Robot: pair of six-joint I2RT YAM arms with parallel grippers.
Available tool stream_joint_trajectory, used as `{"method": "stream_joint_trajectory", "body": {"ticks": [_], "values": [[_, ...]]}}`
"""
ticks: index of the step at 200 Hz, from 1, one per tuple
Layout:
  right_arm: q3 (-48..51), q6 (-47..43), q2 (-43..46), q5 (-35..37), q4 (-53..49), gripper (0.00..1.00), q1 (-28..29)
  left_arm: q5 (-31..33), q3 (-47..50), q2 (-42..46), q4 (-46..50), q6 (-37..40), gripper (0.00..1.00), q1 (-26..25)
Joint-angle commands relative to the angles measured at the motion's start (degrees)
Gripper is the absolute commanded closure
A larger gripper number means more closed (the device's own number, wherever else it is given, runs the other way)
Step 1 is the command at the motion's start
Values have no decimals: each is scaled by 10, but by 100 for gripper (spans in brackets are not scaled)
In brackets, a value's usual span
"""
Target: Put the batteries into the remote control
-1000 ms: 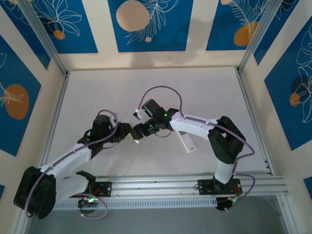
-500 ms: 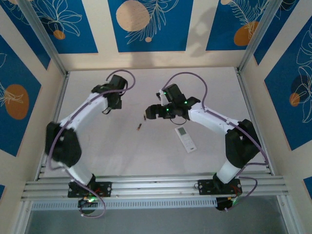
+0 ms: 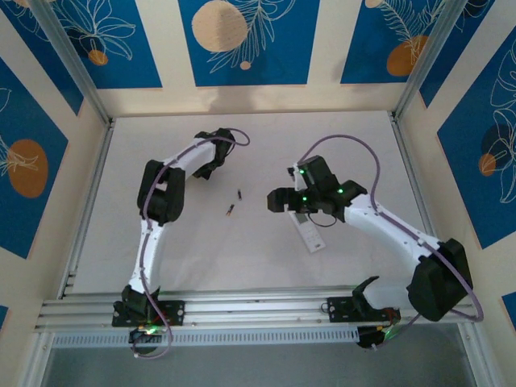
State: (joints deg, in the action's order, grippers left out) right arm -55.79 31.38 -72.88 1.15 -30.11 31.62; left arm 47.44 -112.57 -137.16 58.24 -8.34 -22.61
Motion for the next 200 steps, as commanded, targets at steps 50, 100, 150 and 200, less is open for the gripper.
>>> {"method": "stream_joint_trajectory", "body": {"ticks": [50, 100, 150, 200], "values": [[56, 74, 69, 22, -52, 10, -83, -164, -44, 34, -28, -17, 48, 12], [82, 56, 36, 110, -99, 1, -102, -405, 85, 276, -144, -67, 33, 12], [69, 25, -73, 95, -147, 0, -79, -582, 367, 538, -354, -135, 22, 12], [56, 48, -171, 123, -142, 8, -36, -618, 508, 640, -382, -206, 20, 11]]}}
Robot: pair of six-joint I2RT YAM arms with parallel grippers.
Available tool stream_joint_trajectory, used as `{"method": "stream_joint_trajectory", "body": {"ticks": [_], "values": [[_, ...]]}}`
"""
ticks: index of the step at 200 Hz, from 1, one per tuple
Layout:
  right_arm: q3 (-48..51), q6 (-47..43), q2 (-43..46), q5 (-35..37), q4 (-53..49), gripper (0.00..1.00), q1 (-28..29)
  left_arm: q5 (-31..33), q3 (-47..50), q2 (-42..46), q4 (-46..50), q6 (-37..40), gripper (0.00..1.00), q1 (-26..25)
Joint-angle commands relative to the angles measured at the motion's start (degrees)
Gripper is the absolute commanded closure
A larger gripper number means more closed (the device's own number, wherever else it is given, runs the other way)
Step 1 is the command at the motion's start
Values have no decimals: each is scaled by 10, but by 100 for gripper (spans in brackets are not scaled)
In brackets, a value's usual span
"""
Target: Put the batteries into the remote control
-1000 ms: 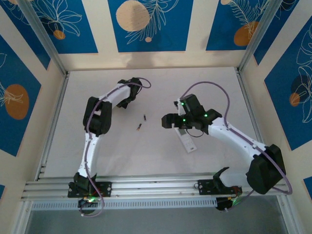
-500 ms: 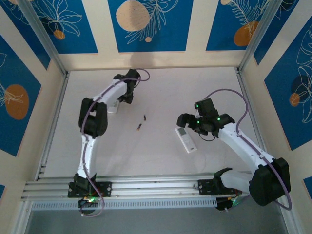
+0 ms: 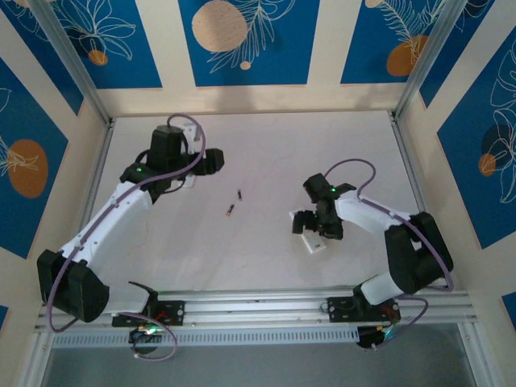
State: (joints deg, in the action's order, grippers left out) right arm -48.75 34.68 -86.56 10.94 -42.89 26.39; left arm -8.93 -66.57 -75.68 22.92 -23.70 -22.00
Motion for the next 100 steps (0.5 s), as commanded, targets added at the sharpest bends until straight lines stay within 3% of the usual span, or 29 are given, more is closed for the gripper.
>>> {"method": "stream_joint_trajectory", "body": {"ticks": [1, 43, 56, 71, 100], "values": [[-15, 15, -36, 26, -14, 9, 17, -55, 51, 26, -30, -53, 20, 5], [-37, 24, -77, 58, -1, 36, 70, -91, 107, 32, -62, -134, 19, 5], [-46, 22, -64, 45, 10, 44, 81, -130, 119, 16, -79, -165, 19, 5], [-46, 9, -25, -17, 58, 47, 84, -183, 137, 1, -124, -215, 19, 2], [-45, 9, 28, -173, 168, 52, 87, -271, 176, -32, -306, -316, 19, -29]]}}
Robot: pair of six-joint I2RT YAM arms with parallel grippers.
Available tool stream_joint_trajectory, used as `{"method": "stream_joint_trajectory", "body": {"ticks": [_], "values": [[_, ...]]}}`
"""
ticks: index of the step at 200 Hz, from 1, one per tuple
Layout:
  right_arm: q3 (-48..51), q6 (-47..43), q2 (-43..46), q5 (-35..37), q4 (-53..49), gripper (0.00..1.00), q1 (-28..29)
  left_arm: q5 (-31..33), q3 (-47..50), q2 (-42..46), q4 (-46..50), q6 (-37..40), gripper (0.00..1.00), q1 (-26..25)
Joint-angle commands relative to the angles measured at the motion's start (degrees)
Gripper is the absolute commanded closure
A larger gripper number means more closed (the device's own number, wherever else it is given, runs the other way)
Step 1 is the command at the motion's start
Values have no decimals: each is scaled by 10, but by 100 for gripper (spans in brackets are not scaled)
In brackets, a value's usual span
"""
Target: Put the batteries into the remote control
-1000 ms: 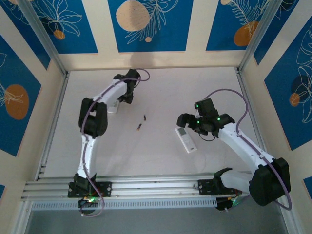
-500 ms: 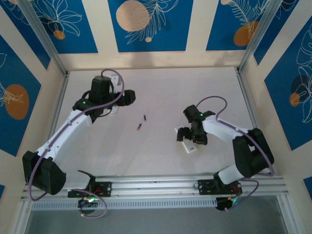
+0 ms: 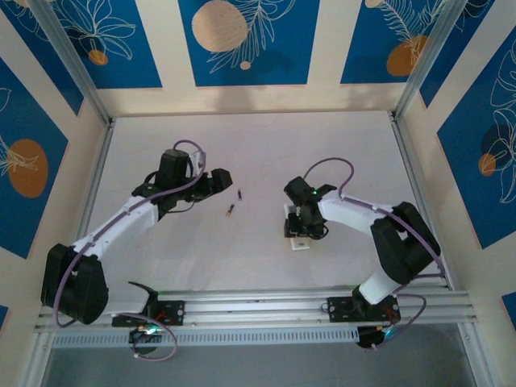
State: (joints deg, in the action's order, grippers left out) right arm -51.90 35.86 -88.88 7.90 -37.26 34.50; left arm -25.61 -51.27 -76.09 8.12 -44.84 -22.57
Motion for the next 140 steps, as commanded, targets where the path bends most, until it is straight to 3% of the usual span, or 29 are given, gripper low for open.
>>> {"method": "stream_joint_trajectory", "body": {"ticks": [1, 47, 84, 111, 140], "values": [[-15, -2, 51, -147, 115, 52, 6, -105, 22, -29, -161, -105, 18, -25], [-40, -4, 50, -242, 185, 51, 37, -84, -3, -80, -171, -123, 21, -78], [-41, 14, 42, -268, 226, 51, 50, -88, 9, -104, -211, -158, 47, -85], [-51, 15, 35, -257, 223, 49, 53, -78, -20, -113, -132, -120, 63, -95], [-57, -2, 56, -219, 205, 41, 57, -5, -28, -96, -55, -111, 82, -96]]}}
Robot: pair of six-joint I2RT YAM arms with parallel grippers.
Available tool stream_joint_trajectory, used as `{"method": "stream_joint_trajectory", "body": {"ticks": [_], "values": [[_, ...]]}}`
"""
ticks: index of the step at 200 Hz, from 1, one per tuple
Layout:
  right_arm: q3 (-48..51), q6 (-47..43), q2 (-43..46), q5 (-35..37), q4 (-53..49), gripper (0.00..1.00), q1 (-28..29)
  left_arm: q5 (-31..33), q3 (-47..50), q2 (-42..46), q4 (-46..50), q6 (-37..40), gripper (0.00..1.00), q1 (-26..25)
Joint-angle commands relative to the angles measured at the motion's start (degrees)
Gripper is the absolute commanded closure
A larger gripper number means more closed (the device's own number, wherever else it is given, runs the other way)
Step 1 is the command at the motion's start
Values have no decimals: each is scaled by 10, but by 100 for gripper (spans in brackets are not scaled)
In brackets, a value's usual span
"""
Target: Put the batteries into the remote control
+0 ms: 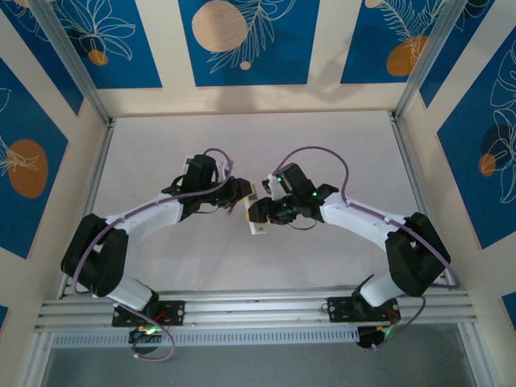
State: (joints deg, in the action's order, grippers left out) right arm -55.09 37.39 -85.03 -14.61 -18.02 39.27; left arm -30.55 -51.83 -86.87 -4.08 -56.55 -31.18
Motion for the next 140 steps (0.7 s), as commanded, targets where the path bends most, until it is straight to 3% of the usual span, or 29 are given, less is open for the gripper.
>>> {"method": "stream_joint_trajectory", "body": {"ticks": [1, 14, 27, 47, 56, 81, 121, 140], "values": [[-24, -18, 20, 9, 12, 41, 10, 49, -22, 12, 69, 6, 82, -10], [-14, -49, 52, 74, 14, 31, 22, 117, -25, 30, 113, -17, 90, -9], [15, -111, 91, 204, 34, 20, 56, 197, -44, 44, 194, -47, 93, -9], [106, -318, 135, 388, 198, 13, 143, 301, -86, 51, 317, -93, 96, -9], [151, -405, 137, 438, 291, 11, 174, 324, -100, 52, 345, -104, 96, -9], [190, -508, 100, 468, 407, 19, 195, 342, -116, 53, 374, -133, 97, -10], [173, -528, 18, 471, 485, 44, 200, 341, -105, 63, 368, -167, 97, -10], [161, -528, -8, 460, 499, 50, 205, 341, -102, 69, 367, -174, 97, -9]]}}
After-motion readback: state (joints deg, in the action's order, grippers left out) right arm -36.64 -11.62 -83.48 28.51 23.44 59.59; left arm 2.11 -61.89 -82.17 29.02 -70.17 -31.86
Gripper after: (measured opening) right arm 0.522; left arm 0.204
